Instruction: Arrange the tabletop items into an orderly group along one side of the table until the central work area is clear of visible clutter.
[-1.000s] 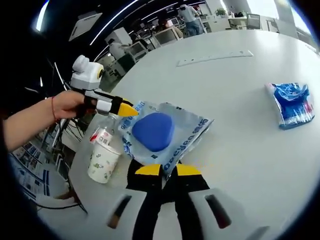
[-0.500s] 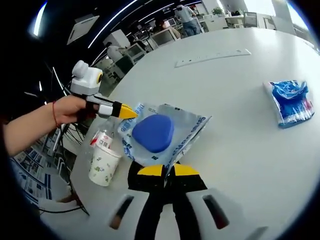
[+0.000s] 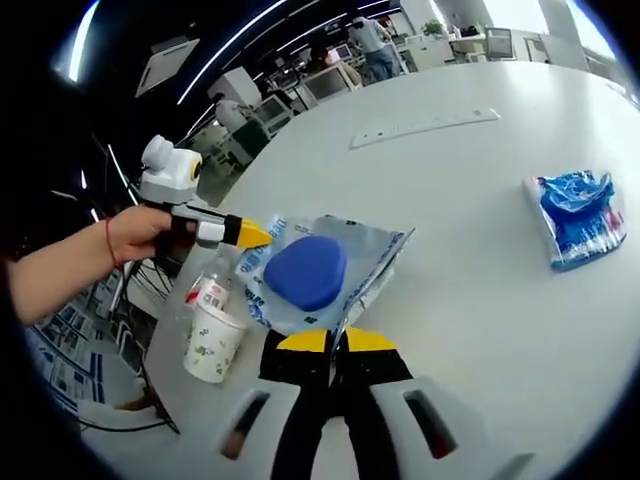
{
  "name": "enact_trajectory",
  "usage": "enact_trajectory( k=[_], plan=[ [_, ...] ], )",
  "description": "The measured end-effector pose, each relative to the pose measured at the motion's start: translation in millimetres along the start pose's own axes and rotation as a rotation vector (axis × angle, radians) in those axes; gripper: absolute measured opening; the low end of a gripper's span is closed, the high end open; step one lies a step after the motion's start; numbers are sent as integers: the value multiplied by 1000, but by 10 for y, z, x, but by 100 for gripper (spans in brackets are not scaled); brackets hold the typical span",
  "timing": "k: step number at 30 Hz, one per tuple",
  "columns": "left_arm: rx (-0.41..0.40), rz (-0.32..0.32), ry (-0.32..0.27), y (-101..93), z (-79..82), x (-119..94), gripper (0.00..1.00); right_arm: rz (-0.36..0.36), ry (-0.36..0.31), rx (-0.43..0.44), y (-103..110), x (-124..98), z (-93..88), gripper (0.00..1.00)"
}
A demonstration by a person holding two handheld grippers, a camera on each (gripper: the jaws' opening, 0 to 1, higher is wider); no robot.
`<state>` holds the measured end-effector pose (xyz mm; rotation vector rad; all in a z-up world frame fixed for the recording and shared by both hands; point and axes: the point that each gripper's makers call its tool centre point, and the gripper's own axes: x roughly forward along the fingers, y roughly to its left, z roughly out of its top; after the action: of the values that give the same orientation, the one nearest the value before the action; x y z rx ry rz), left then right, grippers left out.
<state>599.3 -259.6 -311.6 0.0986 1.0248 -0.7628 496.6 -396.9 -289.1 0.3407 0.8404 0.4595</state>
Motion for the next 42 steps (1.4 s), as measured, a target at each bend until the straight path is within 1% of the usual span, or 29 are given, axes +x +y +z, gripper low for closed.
enact_trajectory(
  k=[10, 16, 23, 30, 35, 42],
  plan=[
    [-35, 5, -61, -71, 130, -132, 0, -1, -36, -22, -82, -102, 214, 0],
    [-43, 8, -93, -144, 210, -196, 0, -6, -57, -39, -158, -173, 347, 0],
    [-73, 7, -126, -257, 289, -235, 0, -19, -78, -53, -255, -256, 473, 0],
    [-97, 3, -164, -379, 392, -247, 0, -40, -103, -69, -395, -353, 637, 0],
    [-104, 4, -184, -459, 458, -229, 0, -55, -110, -86, -480, -400, 711, 0],
    [-121, 3, -211, -568, 541, -182, 0, -82, -120, -97, -650, -448, 803, 0]
  ],
)
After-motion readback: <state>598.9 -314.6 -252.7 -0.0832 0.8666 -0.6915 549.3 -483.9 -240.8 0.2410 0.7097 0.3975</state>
